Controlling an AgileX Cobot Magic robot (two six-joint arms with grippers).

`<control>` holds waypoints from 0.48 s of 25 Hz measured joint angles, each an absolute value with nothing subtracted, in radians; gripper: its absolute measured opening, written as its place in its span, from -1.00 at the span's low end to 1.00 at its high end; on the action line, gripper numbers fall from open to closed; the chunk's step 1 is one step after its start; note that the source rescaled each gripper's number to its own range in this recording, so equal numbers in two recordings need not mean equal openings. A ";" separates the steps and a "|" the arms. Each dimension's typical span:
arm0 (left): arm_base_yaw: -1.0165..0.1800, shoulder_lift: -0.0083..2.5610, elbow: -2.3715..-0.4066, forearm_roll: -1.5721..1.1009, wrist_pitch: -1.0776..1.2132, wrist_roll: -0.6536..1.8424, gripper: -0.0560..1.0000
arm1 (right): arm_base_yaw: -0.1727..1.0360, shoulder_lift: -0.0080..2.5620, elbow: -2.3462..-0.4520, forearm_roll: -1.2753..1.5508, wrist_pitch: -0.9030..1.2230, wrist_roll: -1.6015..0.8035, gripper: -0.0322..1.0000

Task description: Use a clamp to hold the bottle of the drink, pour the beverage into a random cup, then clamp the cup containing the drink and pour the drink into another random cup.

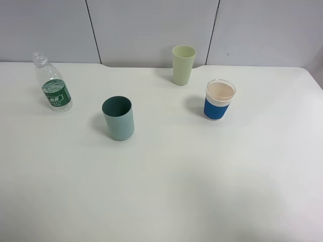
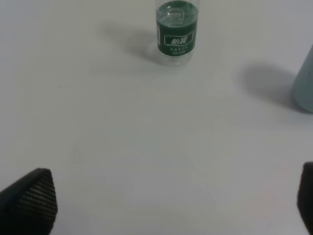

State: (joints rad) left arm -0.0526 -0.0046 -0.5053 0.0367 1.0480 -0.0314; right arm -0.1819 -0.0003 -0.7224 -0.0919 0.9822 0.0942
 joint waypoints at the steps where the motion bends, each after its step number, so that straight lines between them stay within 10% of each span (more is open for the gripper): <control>1: -0.053 -0.005 -0.505 0.037 1.048 -0.031 1.00 | -0.182 -0.003 -0.722 -0.084 1.006 0.074 1.00; 12: -0.053 -0.005 -0.505 0.037 1.048 -0.031 1.00 | -0.180 -0.003 -0.561 0.000 1.101 -0.012 1.00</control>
